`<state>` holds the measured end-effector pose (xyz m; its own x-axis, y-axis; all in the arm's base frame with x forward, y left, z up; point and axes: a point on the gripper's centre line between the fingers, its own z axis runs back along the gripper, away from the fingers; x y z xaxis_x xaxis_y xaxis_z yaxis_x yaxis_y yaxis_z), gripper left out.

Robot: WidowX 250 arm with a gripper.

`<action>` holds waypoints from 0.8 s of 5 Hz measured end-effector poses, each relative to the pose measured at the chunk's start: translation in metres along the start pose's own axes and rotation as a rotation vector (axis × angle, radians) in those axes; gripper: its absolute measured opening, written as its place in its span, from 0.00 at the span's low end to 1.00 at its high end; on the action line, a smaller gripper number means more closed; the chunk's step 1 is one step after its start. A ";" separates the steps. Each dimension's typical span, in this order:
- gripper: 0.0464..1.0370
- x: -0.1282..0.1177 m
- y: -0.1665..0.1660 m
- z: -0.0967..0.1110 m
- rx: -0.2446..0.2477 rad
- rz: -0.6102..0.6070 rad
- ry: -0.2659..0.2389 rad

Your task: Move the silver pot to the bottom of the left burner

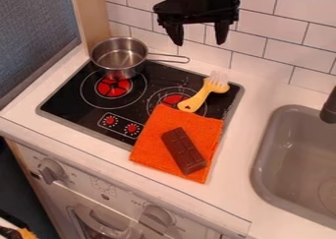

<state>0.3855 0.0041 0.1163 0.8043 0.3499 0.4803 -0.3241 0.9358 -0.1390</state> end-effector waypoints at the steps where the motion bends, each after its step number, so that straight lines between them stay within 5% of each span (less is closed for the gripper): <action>1: 0.96 -0.008 0.003 -0.008 0.015 0.004 0.032; 4: 0.96 -0.003 0.057 0.021 0.130 0.250 0.035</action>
<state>0.3546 0.0554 0.1254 0.7076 0.5725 0.4143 -0.5739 0.8076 -0.1359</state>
